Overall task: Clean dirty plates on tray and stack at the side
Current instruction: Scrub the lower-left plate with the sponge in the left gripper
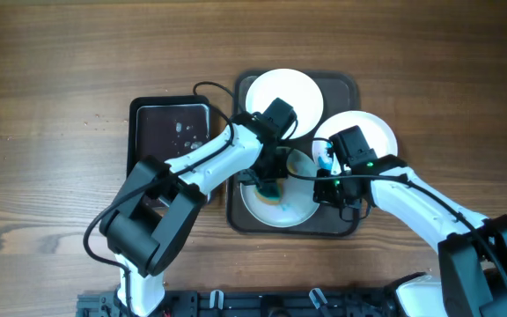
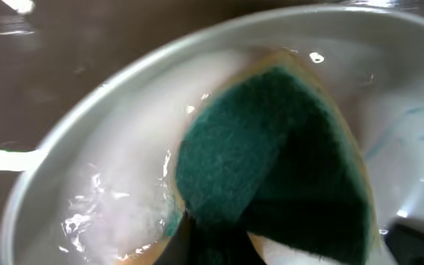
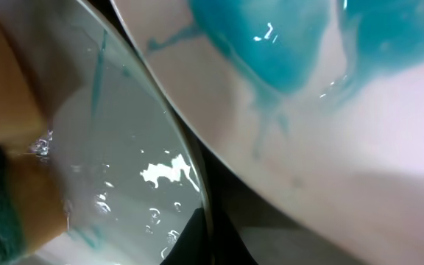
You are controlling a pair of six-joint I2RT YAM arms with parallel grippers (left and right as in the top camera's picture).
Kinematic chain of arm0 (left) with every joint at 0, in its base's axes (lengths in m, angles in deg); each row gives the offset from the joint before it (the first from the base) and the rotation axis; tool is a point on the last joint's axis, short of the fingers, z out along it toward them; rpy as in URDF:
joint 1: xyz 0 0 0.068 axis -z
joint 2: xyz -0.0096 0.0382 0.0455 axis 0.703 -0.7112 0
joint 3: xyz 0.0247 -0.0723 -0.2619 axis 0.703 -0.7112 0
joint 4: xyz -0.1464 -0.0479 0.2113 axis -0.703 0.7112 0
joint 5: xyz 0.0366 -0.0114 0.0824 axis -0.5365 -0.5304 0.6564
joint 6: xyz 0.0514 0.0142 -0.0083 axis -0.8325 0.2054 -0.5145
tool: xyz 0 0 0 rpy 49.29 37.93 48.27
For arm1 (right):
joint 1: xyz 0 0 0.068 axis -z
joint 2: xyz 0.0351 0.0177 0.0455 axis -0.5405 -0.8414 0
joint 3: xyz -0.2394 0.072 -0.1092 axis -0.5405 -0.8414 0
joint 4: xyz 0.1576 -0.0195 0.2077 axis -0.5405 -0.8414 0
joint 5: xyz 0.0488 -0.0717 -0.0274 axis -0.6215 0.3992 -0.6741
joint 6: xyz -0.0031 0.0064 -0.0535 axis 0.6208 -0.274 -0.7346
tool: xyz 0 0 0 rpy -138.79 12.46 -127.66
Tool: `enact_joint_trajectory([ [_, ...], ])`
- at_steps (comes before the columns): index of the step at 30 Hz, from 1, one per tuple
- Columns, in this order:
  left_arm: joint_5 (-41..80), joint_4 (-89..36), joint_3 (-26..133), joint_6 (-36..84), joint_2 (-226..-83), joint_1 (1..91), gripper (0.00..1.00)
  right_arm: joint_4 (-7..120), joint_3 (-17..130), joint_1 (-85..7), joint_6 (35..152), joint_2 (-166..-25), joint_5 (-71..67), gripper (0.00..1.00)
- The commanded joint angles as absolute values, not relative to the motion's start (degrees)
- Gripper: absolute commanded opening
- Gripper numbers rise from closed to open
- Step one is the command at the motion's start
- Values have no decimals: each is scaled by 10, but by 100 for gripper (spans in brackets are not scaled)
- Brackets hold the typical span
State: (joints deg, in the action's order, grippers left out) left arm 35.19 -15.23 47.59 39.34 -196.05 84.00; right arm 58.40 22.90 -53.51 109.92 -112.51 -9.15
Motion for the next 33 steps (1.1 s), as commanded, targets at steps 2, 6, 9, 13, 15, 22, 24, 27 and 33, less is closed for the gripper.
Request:
enact_joint_trajectory([
  [2, 213, -196, 465, 405, -1987, 896, 4, 584, 234, -538, 1101, -1134, -77, 4],
  [6, 193, -195, 465, 405, -1988, 917, 4, 584, 234, -538, 1101, -1134, -77, 4],
  [9, 190, -181, 465, 405, -1988, 917, 4, 584, 234, -538, 1101, -1134, -77, 4],
  [13, 212, -150, 465, 405, -1988, 907, 4, 584, 234, -538, 1101, -1134, -77, 4],
  [15, 265, -128, 465, 405, -1988, 899, 4, 584, 234, -538, 1101, -1134, -77, 4],
  [22, 524, -35, 465, 426, -1982, 863, 4, 585, 234, -538, 1101, -1134, -77, 4],
  [24, 550, -26, 465, 429, -1977, 853, 4, 587, 234, -538, 1101, -1134, -77, 4],
  [27, 609, -9, 465, 459, -1964, 839, 4, 588, 234, -538, 1101, -1134, -77, 4],
  [33, 597, -44, 465, 466, -1939, 821, 4, 586, 234, -538, 1096, -1134, -77, 4],
])
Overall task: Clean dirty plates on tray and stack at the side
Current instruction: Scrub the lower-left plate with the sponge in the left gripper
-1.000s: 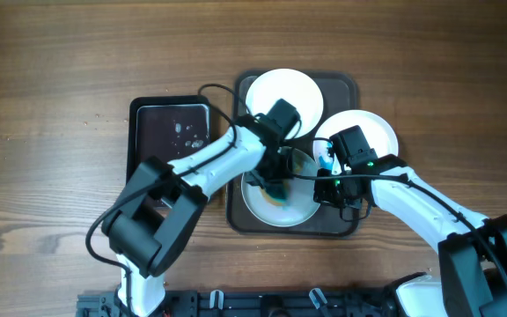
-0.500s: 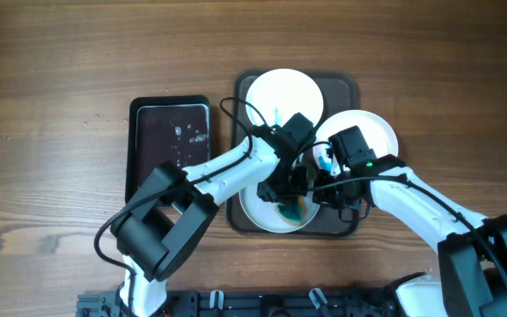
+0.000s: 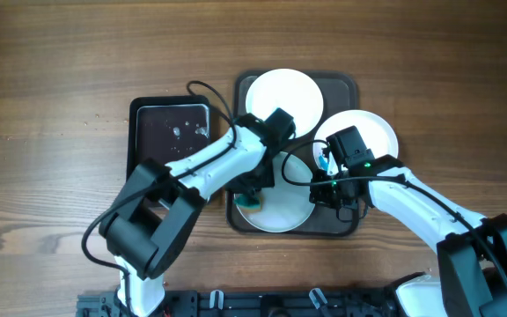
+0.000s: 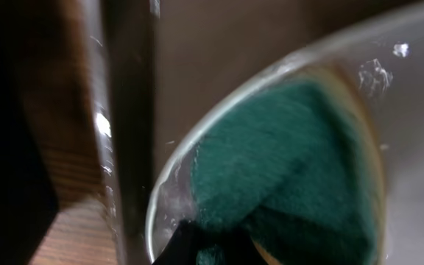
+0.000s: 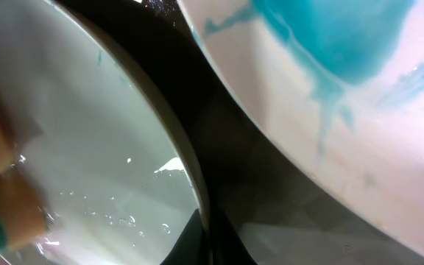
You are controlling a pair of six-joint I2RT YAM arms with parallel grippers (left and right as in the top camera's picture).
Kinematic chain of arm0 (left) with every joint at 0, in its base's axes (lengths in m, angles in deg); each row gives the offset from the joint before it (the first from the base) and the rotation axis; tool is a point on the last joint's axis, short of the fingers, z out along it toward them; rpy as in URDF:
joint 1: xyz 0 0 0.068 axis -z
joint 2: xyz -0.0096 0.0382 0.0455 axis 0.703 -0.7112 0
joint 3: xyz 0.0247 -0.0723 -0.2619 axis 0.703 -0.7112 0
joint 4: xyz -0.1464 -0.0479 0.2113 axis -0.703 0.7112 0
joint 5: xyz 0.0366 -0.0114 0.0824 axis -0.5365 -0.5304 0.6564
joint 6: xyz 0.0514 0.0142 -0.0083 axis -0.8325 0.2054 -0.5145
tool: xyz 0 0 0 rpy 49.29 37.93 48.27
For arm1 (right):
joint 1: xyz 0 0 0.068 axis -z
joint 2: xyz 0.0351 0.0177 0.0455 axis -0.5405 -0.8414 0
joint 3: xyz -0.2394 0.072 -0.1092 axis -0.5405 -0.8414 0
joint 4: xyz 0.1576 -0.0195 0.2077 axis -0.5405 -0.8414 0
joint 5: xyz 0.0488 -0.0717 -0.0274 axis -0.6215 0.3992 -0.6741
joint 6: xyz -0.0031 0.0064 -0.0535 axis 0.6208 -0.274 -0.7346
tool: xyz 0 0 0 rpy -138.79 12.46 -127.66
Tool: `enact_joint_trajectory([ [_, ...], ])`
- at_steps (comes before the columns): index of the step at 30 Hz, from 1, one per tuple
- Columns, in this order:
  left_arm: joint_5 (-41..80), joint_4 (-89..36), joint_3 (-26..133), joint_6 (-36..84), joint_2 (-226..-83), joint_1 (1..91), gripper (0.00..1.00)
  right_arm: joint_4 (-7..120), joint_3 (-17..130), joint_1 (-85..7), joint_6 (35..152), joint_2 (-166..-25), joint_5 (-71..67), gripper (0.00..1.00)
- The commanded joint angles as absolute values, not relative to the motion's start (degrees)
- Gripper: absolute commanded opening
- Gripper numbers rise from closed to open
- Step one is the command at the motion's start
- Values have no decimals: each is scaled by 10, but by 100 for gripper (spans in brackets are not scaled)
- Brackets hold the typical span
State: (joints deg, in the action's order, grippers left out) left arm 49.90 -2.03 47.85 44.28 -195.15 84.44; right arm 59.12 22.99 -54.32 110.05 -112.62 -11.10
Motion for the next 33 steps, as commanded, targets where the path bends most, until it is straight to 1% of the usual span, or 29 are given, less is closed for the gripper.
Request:
enact_joint_trajectory([
  [1, 571, -58, 465, 466, -1940, 821, 4, 586, 234, -538, 1096, -1134, -77, 4],
  [7, 356, -162, 465, 464, -1954, 833, 4, 586, 234, -538, 1085, -1134, -77, 4],
  [12, 290, -212, 465, 462, -1960, 855, 4, 586, 234, -538, 1079, -1134, -77, 4],
  [15, 250, -249, 465, 434, -1960, 873, 4, 586, 234, -538, 1078, -1134, -77, 4],
  [20, 243, -281, 465, 434, -1960, 891, 4, 585, 234, -538, 1075, -1134, -77, 4],
  [25, 234, -285, 465, 432, -1973, 892, 4, 583, 234, -538, 1072, -1134, -77, 4],
  [29, 220, -263, 465, 383, -1981, 891, 4, 583, 234, -538, 1069, -1134, -77, 4],
  [33, 225, -207, 465, 311, -1981, 884, 4, 584, 234, -538, 1069, -1134, -77, 4],
])
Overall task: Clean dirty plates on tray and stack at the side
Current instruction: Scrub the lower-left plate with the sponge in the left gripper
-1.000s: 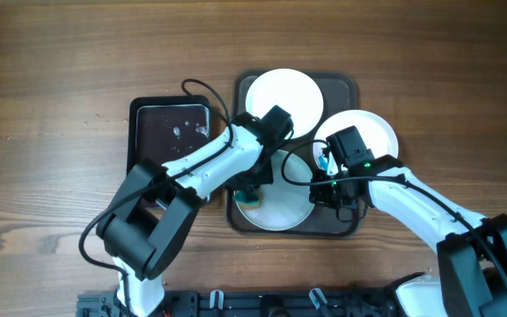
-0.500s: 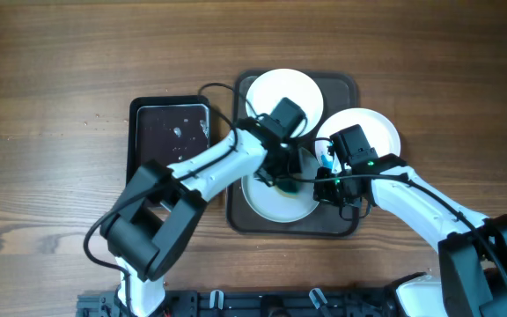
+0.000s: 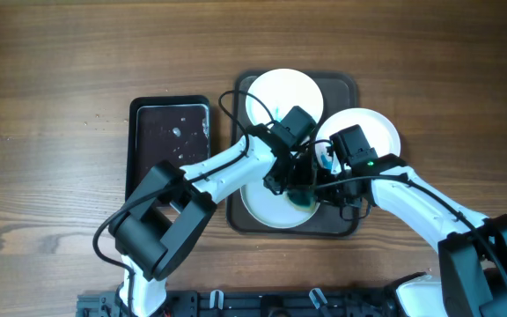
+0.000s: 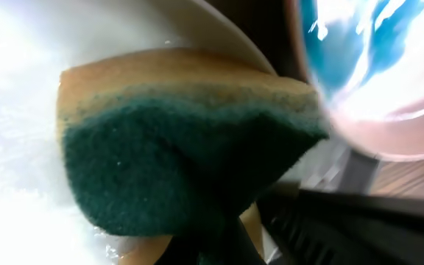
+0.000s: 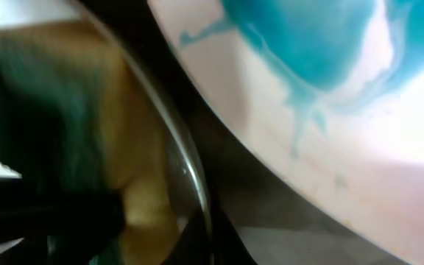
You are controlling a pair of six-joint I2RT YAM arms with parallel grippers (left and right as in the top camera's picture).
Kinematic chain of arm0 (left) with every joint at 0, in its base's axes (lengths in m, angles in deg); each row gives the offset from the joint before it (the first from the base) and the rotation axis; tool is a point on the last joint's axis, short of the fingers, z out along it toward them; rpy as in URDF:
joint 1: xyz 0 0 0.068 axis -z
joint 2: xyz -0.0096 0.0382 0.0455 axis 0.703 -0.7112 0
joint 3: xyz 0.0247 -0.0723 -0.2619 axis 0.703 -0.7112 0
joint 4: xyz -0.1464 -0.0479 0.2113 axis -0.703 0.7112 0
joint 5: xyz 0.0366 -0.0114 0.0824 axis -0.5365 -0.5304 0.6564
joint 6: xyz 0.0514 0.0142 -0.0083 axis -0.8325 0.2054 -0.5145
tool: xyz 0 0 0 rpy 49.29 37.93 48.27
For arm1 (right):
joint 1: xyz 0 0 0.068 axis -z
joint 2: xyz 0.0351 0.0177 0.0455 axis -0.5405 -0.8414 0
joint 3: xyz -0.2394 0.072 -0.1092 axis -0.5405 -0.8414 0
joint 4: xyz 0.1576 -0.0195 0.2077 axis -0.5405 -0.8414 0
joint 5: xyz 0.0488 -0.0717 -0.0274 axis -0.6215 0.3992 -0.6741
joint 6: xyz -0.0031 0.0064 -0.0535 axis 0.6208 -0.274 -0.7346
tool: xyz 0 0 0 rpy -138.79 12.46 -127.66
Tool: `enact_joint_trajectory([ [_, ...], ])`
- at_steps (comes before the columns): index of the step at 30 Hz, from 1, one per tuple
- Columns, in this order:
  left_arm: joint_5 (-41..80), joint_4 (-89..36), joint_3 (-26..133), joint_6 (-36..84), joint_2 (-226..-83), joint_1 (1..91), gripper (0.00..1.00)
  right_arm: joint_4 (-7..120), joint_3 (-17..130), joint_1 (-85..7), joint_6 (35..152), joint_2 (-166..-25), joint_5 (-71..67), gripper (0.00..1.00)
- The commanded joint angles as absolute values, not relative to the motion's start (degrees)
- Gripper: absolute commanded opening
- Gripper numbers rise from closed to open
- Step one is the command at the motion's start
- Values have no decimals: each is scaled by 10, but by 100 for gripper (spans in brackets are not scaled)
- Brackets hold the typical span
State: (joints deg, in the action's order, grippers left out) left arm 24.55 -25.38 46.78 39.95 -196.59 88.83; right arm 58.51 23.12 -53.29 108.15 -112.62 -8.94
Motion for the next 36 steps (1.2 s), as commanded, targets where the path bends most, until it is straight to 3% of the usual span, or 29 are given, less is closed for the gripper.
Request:
enact_joint_trajectory([
  [1, 226, -190, 465, 293, -1980, 878, 4, 584, 234, -538, 1069, -1134, -77, 4],
  [8, 162, -162, 465, 168, -1980, 856, 4, 584, 234, -538, 1069, -1134, -77, 4],
  [16, 174, -226, 465, 165, -1981, 853, 4, 583, 234, -538, 1069, -1134, -77, 4],
  [22, 315, -252, 465, 264, -1981, 853, 4, 577, 234, -538, 1069, -1134, -77, 4],
  [30, 541, -156, 465, 368, -1981, 840, 4, 573, 234, -538, 1067, -1134, -77, 4],
  [36, 568, -78, 465, 436, -1973, 810, 4, 573, 234, -538, 1067, -1134, -77, 4],
])
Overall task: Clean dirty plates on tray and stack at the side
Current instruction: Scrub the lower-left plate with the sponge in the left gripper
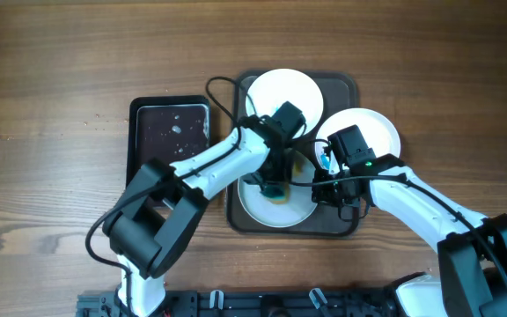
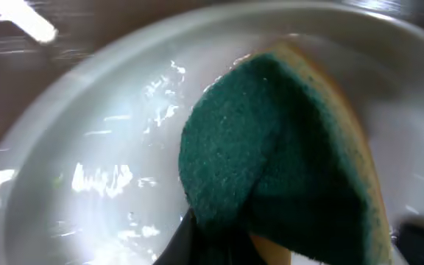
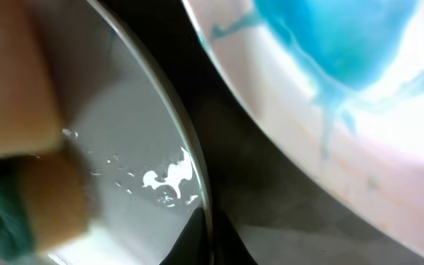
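On the dark tray (image 1: 346, 227) a wet white plate (image 1: 275, 211) lies at the front. My left gripper (image 1: 275, 180) is shut on a green-and-tan sponge (image 2: 285, 169) that presses on this plate (image 2: 87, 169) near its middle. My right gripper (image 1: 334, 195) is shut on the plate's right rim (image 3: 197, 199), one finger on each side. A second white plate (image 1: 282, 92) lies at the tray's back. A third plate (image 1: 372, 132) smeared with blue stain (image 3: 344, 37) sits at the tray's right side.
A black rectangular tray (image 1: 170, 132) with water drops lies left of the main tray. Bare wooden table (image 1: 60, 70) surrounds both. The two arms cross close together over the front plate.
My left gripper has moved the sponge from the front plate's right edge, beside my right gripper, back toward the plate's middle. The right gripper still pinches the rim in the same spot.
The sponge sat on the middle of the front plate, then at its left rim beside the tray wall, then at its right edge, and now at the middle again. My right gripper has kept its hold on the plate's rim throughout.
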You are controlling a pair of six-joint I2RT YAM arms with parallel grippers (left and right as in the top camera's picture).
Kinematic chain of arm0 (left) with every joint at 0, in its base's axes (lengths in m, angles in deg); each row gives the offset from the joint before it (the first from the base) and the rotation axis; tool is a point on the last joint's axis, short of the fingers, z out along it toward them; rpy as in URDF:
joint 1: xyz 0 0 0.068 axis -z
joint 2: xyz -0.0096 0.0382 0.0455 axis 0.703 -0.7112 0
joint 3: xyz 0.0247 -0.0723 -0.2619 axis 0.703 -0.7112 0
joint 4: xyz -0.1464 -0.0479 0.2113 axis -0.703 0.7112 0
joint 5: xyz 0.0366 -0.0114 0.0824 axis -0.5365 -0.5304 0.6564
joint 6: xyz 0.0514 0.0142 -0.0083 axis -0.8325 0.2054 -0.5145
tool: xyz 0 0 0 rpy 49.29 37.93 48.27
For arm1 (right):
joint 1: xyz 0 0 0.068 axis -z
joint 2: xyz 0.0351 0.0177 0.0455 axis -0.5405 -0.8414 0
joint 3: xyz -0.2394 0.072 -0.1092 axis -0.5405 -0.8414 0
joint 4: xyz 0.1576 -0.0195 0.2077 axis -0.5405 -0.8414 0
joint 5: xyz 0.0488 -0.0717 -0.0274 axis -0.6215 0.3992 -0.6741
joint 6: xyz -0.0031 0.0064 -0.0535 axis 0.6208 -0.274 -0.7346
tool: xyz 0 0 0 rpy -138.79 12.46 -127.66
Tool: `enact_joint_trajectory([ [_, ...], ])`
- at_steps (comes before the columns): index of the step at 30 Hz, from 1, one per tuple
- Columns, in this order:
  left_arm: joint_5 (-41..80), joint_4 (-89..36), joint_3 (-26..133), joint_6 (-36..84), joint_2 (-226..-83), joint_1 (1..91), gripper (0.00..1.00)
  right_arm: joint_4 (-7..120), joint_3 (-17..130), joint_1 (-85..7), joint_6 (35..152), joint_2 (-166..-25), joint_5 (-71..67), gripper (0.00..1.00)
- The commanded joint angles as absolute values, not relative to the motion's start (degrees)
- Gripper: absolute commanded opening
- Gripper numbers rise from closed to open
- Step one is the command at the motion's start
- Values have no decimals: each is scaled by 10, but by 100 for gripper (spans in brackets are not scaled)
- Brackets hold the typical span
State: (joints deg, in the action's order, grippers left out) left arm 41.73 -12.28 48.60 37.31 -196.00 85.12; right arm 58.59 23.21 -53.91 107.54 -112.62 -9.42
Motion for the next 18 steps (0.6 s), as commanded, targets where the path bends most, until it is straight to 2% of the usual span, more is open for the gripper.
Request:
enact_joint_trajectory([
  [1, 567, -71, 465, 437, -1971, 807, 4, 573, 234, -538, 1067, -1134, -77, 4],
  [6, 535, -82, 465, 434, -1967, 806, 4, 573, 234, -538, 1066, -1134, -77, 4],
  [13, 296, -219, 465, 354, -1969, 815, 4, 573, 234, -538, 1066, -1134, -77, 4],
  [18, 223, -265, 465, 304, -1970, 838, 4, 573, 234, -538, 1067, -1134, -77, 4],
])
